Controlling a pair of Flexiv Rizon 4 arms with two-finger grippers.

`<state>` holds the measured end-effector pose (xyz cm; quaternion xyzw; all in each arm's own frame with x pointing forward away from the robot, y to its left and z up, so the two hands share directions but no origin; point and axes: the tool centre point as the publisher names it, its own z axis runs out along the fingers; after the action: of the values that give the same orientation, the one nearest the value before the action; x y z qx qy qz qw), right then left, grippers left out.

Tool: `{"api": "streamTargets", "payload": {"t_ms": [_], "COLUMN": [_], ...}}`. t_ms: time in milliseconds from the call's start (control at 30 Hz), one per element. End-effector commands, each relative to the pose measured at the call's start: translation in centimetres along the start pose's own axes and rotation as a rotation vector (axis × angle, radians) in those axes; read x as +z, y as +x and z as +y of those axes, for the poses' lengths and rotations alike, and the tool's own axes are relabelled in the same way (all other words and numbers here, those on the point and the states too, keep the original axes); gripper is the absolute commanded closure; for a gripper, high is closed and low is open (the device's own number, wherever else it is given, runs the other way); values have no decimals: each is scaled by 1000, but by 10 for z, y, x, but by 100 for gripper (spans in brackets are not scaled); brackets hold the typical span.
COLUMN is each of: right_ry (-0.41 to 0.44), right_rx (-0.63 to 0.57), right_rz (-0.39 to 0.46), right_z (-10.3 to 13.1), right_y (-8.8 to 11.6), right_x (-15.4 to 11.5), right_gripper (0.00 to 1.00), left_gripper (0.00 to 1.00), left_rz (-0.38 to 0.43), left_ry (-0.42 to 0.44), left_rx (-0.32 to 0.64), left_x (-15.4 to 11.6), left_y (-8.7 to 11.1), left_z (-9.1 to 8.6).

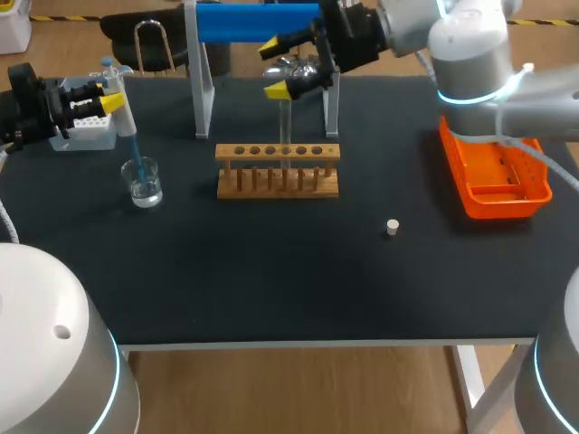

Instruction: Invert the test tube, pick up the pipette, mount the tip to pipette, aspirate from beaker and dispense into the tube, eject the tip, return the pipette, and cap with the stopper.

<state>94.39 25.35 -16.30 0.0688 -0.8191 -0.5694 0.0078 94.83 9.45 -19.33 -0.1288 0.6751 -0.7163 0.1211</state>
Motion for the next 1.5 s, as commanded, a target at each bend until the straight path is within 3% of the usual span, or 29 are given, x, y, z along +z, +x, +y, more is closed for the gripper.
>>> {"api": "streamTargets", "payload": {"t_ms": [33,733,1033,1500], "right_ry": [6,62,84,131], "right_rx": [7,-16,30,15], "right_rz": [5,31,17,31], "right_z": [-12,-83,-111,-128], "right_y": [1,-11,-21,-22], "right_x": [-11,0,2,21], "right_gripper": [0,0,0,0], "left_gripper": [100,100,100,100], "left_rz": [4,4,4,4], "left_ry": [1,1,1,1], "left_rx": [-1,-1,-1,-1], "left_x": [-1,-1,-1,-1], "left_y": [-1,-1,-1,-1], "left_z": [0,0,0,0]}}
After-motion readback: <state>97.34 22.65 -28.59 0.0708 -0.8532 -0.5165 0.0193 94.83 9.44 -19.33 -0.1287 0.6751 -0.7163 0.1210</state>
